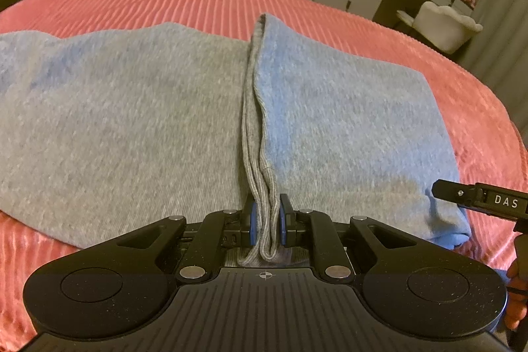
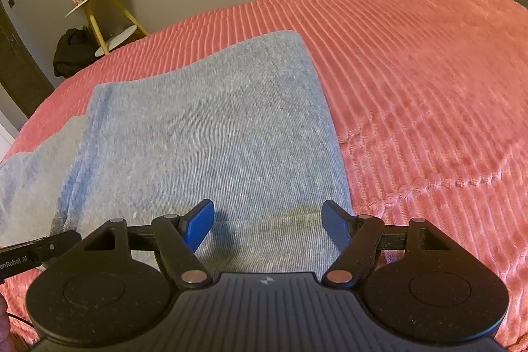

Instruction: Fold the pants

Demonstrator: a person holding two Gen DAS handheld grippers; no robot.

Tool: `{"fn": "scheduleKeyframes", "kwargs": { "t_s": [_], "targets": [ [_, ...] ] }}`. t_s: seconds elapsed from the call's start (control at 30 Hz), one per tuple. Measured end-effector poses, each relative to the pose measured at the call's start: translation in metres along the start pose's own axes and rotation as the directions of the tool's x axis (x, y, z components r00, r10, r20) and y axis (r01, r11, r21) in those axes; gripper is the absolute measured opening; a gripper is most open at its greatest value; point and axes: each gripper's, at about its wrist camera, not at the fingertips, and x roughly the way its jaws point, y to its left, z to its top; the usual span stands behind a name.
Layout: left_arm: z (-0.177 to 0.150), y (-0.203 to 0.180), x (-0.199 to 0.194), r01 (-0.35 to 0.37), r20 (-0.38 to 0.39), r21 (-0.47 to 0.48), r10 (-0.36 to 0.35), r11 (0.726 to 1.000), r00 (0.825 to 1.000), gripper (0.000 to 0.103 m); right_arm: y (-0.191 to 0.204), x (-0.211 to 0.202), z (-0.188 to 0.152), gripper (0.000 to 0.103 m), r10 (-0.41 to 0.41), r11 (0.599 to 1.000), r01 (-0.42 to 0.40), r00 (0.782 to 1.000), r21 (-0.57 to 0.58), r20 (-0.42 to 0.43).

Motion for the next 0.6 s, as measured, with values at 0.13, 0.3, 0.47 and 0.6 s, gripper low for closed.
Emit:
{"fn": "scheduleKeyframes", "kwargs": {
  "t_s": [0.13, 0.3, 0.47, 0.6],
  "targets": [
    [0.0, 0.002, -0.001, 0.006, 0.0, -0.006, -0.006, 1.0, 1.0, 0.015, -0.002, -0.001, 0.0, 0.073, 0.006, 1.0, -0.006, 1.0, 0.009, 0.002],
    [0.0, 0.003, -0.002, 0.013, 0.005, -0.01, -0.013, 1.0, 1.0, 0.015, 0.0, -0.002, 0.0, 0.074, -0.005, 1.0, 0.005, 1.0, 0.006, 0.009],
    [-0.003, 0.012, -0.006, 0.013, 0.014, -0.041, -0.012, 0.999, 1.0, 0.015, -0.005, -0.009, -0.001, 0.078, -0.014, 0.999, 0.012, 0.999, 0.039, 0.039],
    [-0.006, 0.017, -0.009, 0.022, 0.016, -0.068, -0.021, 0.997, 1.0, 0.015, -0.014, -0.013, -0.001, 0.079, -0.004, 0.996, -0.001, 0.998, 0.088, 0.059]
  ]
}}
